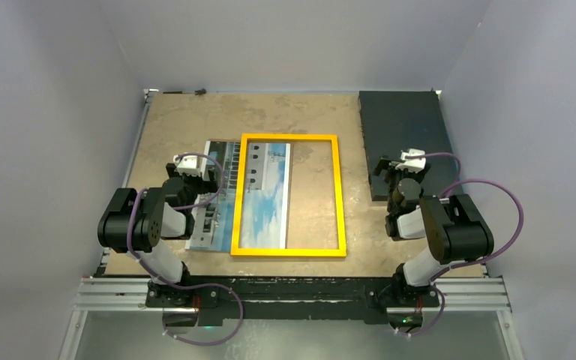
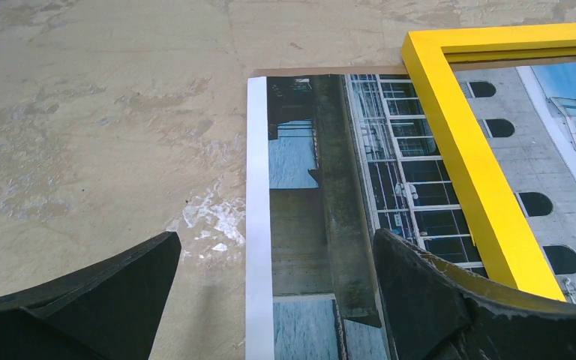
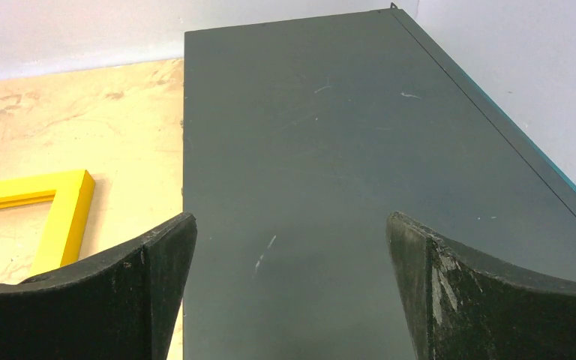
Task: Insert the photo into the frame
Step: Move the photo frame item to the center of the board.
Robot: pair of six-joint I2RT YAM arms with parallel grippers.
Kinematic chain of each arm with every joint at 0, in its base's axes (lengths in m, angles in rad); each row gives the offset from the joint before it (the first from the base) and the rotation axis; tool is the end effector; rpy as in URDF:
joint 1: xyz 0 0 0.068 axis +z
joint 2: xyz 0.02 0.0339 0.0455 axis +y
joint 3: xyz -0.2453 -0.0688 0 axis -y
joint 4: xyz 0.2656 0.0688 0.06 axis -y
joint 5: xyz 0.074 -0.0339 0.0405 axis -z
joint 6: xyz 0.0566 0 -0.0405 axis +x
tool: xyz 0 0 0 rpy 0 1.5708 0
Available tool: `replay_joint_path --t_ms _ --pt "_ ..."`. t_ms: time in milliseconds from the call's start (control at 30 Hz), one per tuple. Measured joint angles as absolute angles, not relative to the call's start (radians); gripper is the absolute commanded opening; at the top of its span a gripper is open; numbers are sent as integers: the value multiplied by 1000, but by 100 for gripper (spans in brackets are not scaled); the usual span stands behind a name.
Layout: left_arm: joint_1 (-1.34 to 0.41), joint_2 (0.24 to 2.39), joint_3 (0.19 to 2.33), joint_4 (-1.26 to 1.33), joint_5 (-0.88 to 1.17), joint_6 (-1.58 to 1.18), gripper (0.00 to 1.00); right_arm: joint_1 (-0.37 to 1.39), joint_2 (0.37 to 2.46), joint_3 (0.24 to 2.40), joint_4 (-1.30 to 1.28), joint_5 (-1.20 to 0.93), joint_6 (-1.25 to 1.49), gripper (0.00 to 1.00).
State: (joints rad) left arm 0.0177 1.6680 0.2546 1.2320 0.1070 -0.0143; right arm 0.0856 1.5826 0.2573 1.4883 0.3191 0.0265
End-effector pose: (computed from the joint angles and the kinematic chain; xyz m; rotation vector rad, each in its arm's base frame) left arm 0.2729 -0.0012 0.0812 0.0501 1.7513 -0.0913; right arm 0.2722 0.0055 0.1365 0.2227 1.3998 -0.1318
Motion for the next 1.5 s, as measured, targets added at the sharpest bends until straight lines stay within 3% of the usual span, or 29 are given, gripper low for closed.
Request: replay_joint_path --t_ms 367,467,567,667,833,967,1200,1500 --pt "17 1668 255 1232 107 -14 100 86 1581 257 1486 336 36 99" --pt "23 1625 311 1091 99 -23 100 88 1539 266 1423 353 35 99" --pt "41 1577 561 749 86 -14 100 91 1421 350 1214 365 70 99" --pt "71 1583 869 431 84 1 98 81 1344 519 953 397 303 99" --pt "201 1623 1233 44 180 -19 96 33 1357 755 673 284 547 99" --pt "275 1679 1368 -181 205 -22 94 249 1460 948 455 334 556 98" --pt "263 1736 1393 -460 209 1 82 547 1614 1056 288 276 584 72" --pt "262 1736 1365 -560 209 51 74 648 1768 1047 216 183 659 75"
